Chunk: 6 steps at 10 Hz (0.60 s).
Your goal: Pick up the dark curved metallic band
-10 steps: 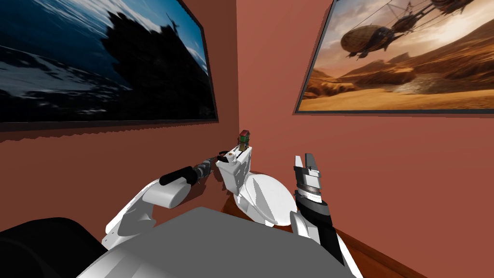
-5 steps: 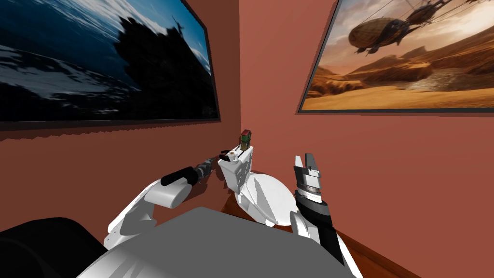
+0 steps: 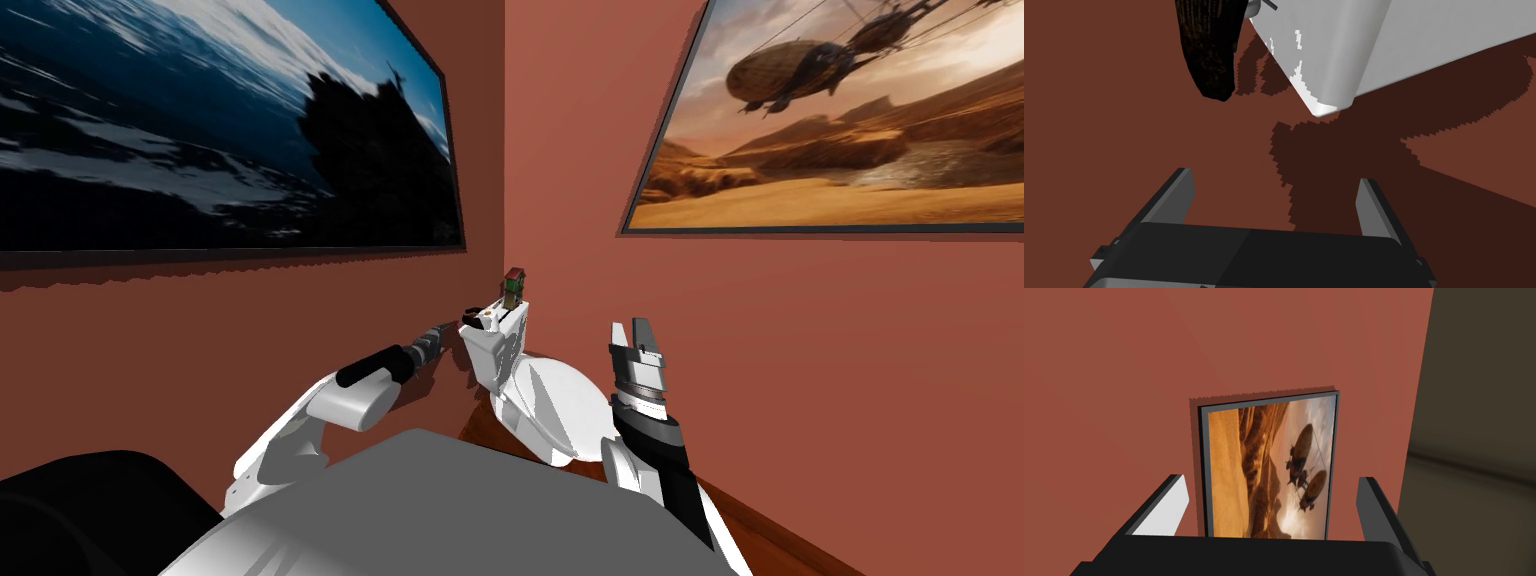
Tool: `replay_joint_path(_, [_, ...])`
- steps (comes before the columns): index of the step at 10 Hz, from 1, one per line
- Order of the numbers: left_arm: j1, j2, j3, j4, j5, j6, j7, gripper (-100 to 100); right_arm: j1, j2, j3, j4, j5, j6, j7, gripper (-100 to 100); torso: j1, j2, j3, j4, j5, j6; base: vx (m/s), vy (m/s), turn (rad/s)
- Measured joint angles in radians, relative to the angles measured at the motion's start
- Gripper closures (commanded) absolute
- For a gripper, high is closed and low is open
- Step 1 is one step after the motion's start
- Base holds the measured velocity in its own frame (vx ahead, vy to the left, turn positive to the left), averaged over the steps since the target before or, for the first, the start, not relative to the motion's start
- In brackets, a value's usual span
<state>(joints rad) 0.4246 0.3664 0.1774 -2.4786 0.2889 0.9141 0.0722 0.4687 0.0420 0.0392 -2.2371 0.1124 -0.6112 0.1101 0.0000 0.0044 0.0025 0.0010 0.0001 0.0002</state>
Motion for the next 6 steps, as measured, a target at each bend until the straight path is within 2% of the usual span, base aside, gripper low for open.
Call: replay_joint_path(6, [-0.043, -0.007, -0.033, 0.035, -0.019, -0.114, -0.032, -100, 0.0, 0.0, 0.0, 0.0, 0.0, 0.0, 0.0, 0, 0.001, -0.001, -0.001, 0.0, 0.0, 0.0, -0.058, 0.02, 0.003])
